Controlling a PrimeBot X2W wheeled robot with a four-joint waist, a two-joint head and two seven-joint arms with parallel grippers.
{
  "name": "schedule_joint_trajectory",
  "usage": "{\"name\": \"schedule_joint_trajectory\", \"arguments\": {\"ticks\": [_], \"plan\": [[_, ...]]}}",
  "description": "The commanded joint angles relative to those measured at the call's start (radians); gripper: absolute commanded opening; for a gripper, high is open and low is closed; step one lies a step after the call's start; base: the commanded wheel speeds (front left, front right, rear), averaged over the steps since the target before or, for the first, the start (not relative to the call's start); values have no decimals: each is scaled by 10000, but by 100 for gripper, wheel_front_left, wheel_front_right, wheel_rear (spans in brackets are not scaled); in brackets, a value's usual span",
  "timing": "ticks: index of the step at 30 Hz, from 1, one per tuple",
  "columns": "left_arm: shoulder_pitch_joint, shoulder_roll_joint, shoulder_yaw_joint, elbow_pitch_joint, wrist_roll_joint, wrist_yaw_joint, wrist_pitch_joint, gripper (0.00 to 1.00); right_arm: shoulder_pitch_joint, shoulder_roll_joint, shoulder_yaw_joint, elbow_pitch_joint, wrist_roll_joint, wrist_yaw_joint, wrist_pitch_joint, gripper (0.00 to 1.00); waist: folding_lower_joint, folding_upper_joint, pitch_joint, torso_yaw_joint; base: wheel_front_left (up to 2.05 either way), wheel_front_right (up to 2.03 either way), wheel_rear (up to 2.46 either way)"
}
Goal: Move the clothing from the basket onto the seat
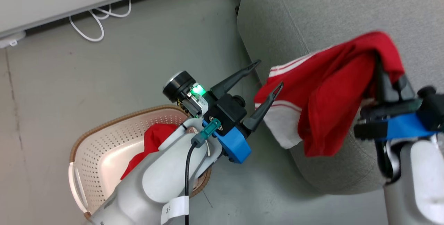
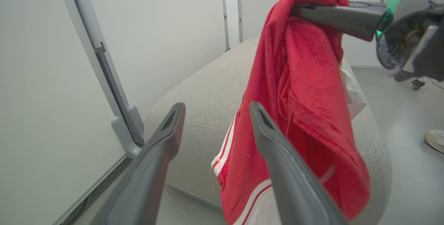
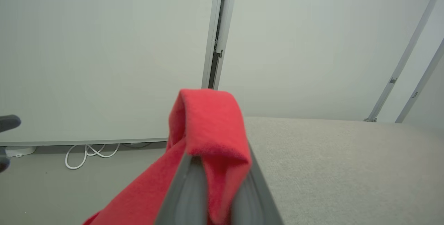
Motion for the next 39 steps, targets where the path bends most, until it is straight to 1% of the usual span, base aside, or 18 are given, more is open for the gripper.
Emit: {"name": "schedule_joint_trajectory", "arguments": {"ticks": [1,4,7,12,15,18,21,24,27,35,39], "plan": [[-191,103,53,-53,99,-17,-27,100,-471,-33,-41,-86,33,1,-14,0,0,0,368,-8,0,0,0],[-517,209,74,-129,282,-18,-27,100,-1581,-250,-282,-152,132,1,-13,0,0,0,979,46,0,0,0],[-966,311,-10,-273,454,-18,-27,100,-2829,-541,-863,-282,311,1,-13,0,0,0,1765,156,0,0,0],[-1741,590,-132,-453,676,-16,-27,100,-4821,-1333,-2064,-522,489,1,-12,0,0,0,3064,315,0,0,0],[-2135,744,-153,-548,777,-16,-27,100,-5771,-1977,-2853,-600,555,1,-10,0,0,0,3743,366,0,0,0],[-2453,888,-127,-648,871,-16,-27,100,-6423,-2769,-3433,-353,623,1,-10,0,0,0,4346,361,0,0,0],[-2671,989,-113,-722,940,-16,-24,100,-6769,-3526,-3906,264,654,-1,-9,0,0,0,4810,355,0,0,0],[-2841,1038,-107,-754,993,15,-24,100,-6907,-4010,-4310,1016,680,1,-10,0,0,0,5155,351,0,0,0],[-2900,1078,-153,-741,1013,31,-24,100,-6735,-4093,-4315,1914,478,1,-10,0,0,0,5379,309,0,0,0],[-2974,1010,-319,-715,996,27,-25,100,-5998,-3386,-4363,3884,111,-1,-9,0,0,0,5611,390,0,0,0],[-3031,1011,-281,-744,931,45,-25,100,-5733,-3243,-4361,4577,137,-1,-12,0,0,0,5639,456,0,0,0]]}}
